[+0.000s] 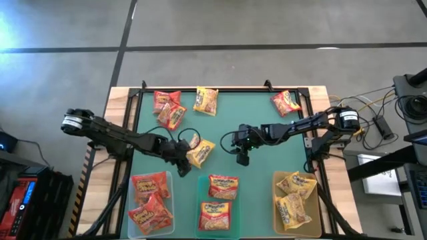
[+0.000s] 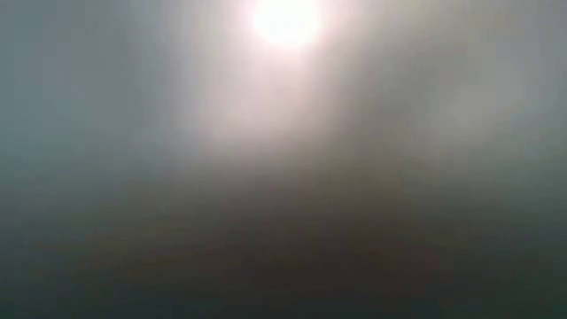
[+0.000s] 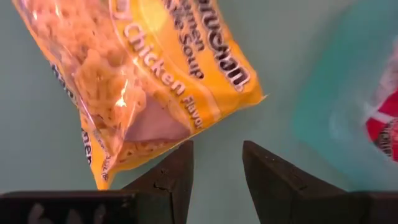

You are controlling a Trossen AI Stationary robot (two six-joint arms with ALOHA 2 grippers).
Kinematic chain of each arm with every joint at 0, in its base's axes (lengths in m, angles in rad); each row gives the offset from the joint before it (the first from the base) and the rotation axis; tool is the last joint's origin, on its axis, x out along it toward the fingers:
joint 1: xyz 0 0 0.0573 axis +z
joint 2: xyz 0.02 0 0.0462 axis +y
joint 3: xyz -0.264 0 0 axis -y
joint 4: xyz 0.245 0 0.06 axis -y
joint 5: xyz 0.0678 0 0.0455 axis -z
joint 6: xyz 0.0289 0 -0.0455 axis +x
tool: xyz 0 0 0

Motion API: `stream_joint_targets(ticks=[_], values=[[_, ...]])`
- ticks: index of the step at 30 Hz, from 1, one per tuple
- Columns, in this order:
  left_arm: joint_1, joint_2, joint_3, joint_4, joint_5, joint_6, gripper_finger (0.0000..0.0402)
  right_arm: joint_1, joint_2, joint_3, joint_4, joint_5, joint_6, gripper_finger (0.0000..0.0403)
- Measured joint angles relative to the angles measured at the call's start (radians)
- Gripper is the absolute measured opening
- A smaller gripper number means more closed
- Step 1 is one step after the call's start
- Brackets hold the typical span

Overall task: Sort Maruchan noodles
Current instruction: Put the yellow noodle pack into the orange bin

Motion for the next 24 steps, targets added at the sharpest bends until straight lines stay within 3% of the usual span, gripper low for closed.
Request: stream_joint_targets(ticks=[8,19,24], values=[[0.019,0.120,0.008,0.040,-0.095,0.045,0.0121,0.000,0.000,0.000,0.006,0.000,0.000,0.0123],[0.090,0.228,0.023,0.259,-0.248,0.235,0.0121,0.000,0.000,0.000,0.012,0.000,0.000,0.0123],[0.095,0.228,0.023,0.295,-0.247,0.259,0.0121,0.000,0.000,0.000,0.012,0.000,0.000,0.0123]])
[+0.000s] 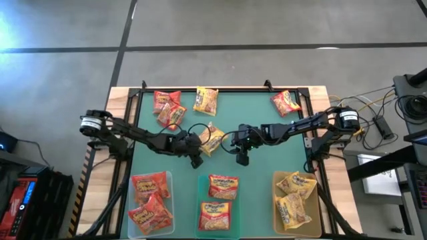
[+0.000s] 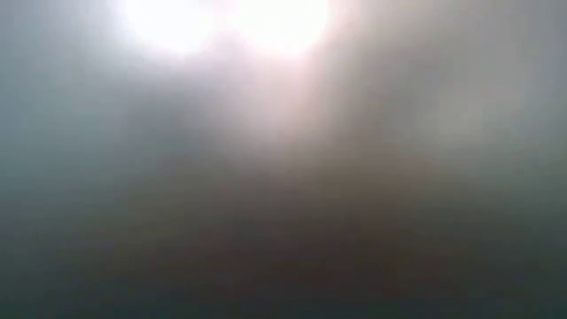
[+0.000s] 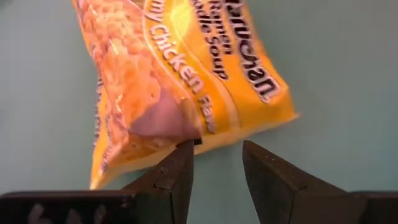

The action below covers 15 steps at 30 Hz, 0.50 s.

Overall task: Sort Maruchan noodles
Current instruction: Put the yellow noodle pack into the orange bin

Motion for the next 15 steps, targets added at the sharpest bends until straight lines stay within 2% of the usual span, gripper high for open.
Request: stream_joint_targets(ticks=[5,8,15], values=[[-0.007,-0.087,0.000,-0.008,0.009,-0.004,0.0121,0.000,0.000,0.000,0.000,0.000,0.000,0.0123],[-0.007,-0.121,0.000,0.007,-0.029,0.022,0.0121,0.000,0.000,0.000,0.000,0.000,0.000,0.0123],[-0.003,-0.083,-0.004,0.020,-0.106,0.021,0.0121,0.000,0.000,0.000,0.000,0.000,0.000,0.0123]])
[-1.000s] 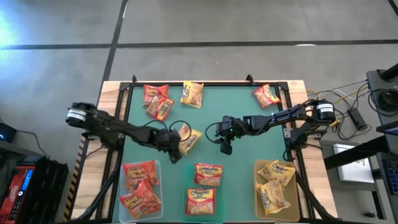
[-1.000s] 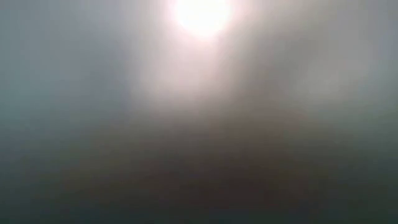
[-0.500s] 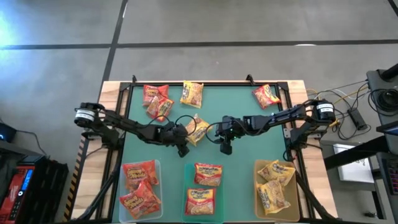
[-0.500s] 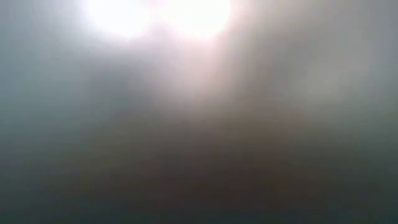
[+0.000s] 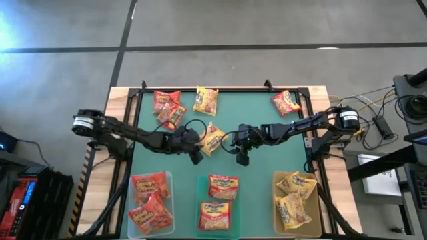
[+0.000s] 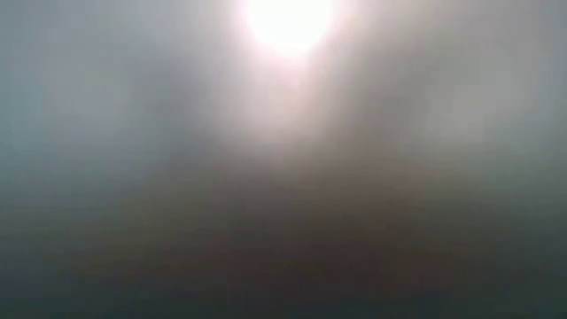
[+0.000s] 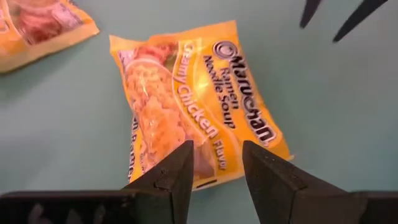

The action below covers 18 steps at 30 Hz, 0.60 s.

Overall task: Sort Maruchan noodles
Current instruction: Put the yellow noodle pack into the orange bin

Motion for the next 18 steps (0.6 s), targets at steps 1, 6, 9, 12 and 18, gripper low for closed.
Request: stream_joint_targets(ticks=[1,6,9,12,18], values=[[0.001,0.012,0.000,0.007,0.000,-0.001,0.0121,0.000,0.000,0.000,0.001,0.000,0.000,0.0123],[0.001,0.045,0.000,0.012,0.000,-0.001,0.0121,0.000,0.000,0.000,0.002,0.000,0.000,0.0123],[0.003,0.067,0.000,0.016,-0.003,-0.001,0.0121,0.000,0.000,0.000,0.003,0.000,0.000,0.0123],[0.008,0.104,0.000,0.027,-0.025,-0.005,0.0121,0.000,0.000,0.000,0.003,0.000,0.000,0.0123],[0.009,0.168,0.000,0.052,-0.024,-0.033,0.0121,0.000,0.000,0.000,0.004,0.000,0.000,0.0123]])
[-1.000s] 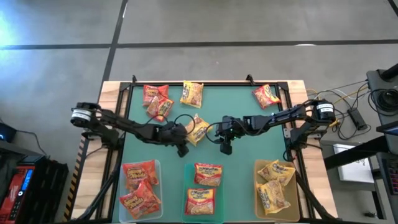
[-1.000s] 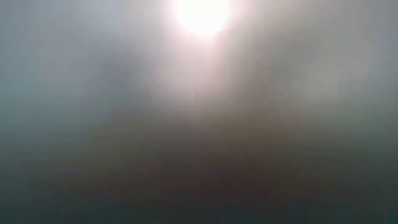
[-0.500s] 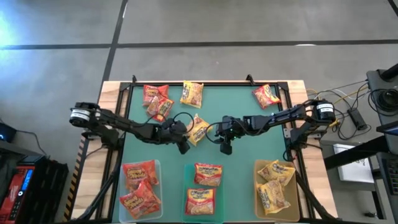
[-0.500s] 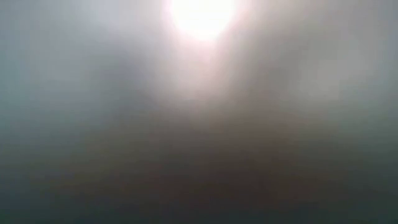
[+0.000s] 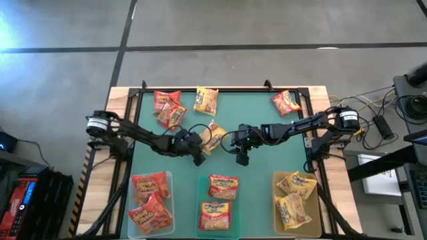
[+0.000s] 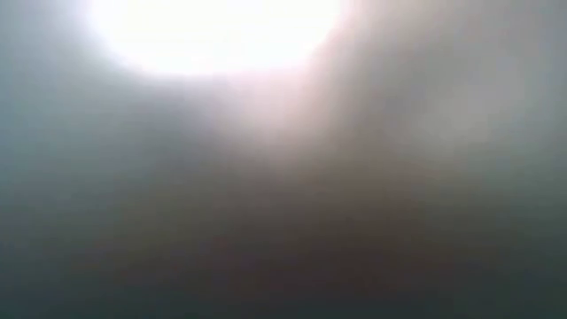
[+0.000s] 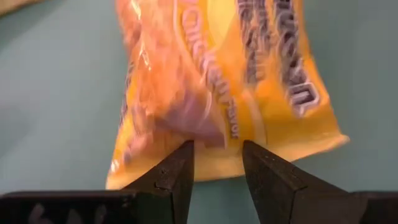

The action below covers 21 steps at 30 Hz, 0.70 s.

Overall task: Sort Maruchan noodles
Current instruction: Put the yellow noodle pack into the orange bin

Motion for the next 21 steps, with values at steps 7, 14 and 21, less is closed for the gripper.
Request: stream_joint_targets(ticks=[7,14,21], values=[[0.001,0.040,0.002,0.020,-0.002,-0.015,0.0121,0.000,0.000,0.000,0.031,0.000,0.000,0.0123],[0.005,0.049,0.002,0.035,-0.003,-0.014,0.0121,0.000,0.000,0.000,0.071,-0.010,-0.002,0.0123],[0.004,0.050,0.002,0.035,-0.009,-0.024,0.0121,-0.002,0.000,0.000,0.105,-0.009,0.039,0.0123]])
